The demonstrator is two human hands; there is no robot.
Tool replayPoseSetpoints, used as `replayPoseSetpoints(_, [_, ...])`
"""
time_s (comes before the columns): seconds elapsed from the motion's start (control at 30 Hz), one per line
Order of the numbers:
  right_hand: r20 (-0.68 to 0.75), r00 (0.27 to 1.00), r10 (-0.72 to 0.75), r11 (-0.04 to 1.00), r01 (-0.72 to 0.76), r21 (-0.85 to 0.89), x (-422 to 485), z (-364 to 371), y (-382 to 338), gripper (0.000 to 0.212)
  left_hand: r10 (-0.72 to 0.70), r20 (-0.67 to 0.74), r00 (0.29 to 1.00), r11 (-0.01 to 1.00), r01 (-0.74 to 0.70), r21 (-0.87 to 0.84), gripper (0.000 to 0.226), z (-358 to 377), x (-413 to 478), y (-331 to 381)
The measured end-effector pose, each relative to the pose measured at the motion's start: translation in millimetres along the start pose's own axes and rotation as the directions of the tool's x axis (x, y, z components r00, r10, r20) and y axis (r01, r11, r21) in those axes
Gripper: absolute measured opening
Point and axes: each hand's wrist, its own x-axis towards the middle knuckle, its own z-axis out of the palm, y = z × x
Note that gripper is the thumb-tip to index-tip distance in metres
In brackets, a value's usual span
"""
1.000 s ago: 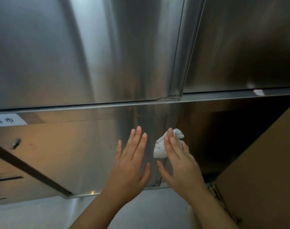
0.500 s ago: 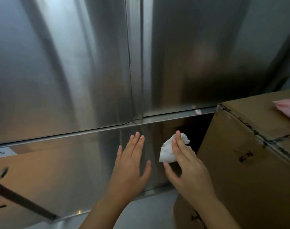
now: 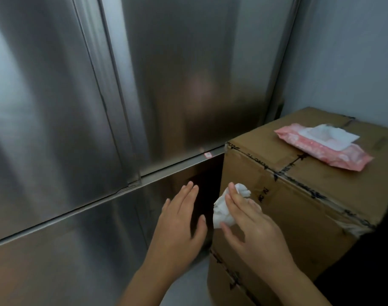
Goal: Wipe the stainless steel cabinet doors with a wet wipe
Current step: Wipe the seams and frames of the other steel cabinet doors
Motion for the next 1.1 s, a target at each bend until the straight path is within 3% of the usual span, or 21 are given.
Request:
replayPoseSetpoints(0.1, [0.025,0.998,0.054,0.994,-0.051,-0.095,-5,-1,-13,0.078,0.057,0.045,0.997,0.996,-0.054,-0.066,0.061,-7,2,-8])
replayPoseSetpoints(0.23, [-0.011,0.997,0.080,0.989,-0.080,-0.127,-13,6,-44,0.075,0.135,0.137,0.981,0.985,-0.119,-0.122,0.054,-26,0,-25])
replayPoseSetpoints(0.33, [-0.052,0.992,0.112,0.977,-0.120,-0.177,-16,8,-71,0.065,0.189,0.148,0.971,0.968,-0.159,-0.194,0.054,-38,-5,-36])
replayPoseSetpoints(0.43, [-0.110,0.981,0.162,0.956,-0.183,-0.228,-26,3,-95,0.039,0.242,0.211,0.947,0.948,-0.184,-0.260,0.049,-43,-12,-40])
replayPoseSetpoints(0.5, [-0.130,0.970,0.203,0.927,-0.233,-0.293,-38,-3,-107,0.036,0.307,0.248,0.919,0.928,-0.231,-0.293,0.051,-43,-17,-39])
replayPoseSetpoints(0.6, [-0.144,0.944,0.296,0.880,-0.328,-0.342,-59,-15,-122,0.052,0.389,0.293,0.873,0.897,-0.286,-0.337,0.055,-38,-26,-31])
replayPoseSetpoints(0.7, [-0.209,0.912,0.353,0.837,-0.408,-0.364,-81,-30,-132,0.043,0.459,0.303,0.835,0.857,-0.326,-0.399,0.063,-30,-38,-22])
replayPoseSetpoints(0.9, [-0.333,0.815,0.475,0.741,-0.574,-0.349,-130,-64,-156,0.039,0.565,0.338,0.753,0.782,-0.358,-0.511,0.057,-14,-75,12])
replayPoseSetpoints(1.1, [-0.440,0.713,0.546,0.596,-0.699,-0.394,-188,-122,-192,0.042,0.718,0.348,0.603,0.669,-0.461,-0.583,0.051,-12,-129,66])
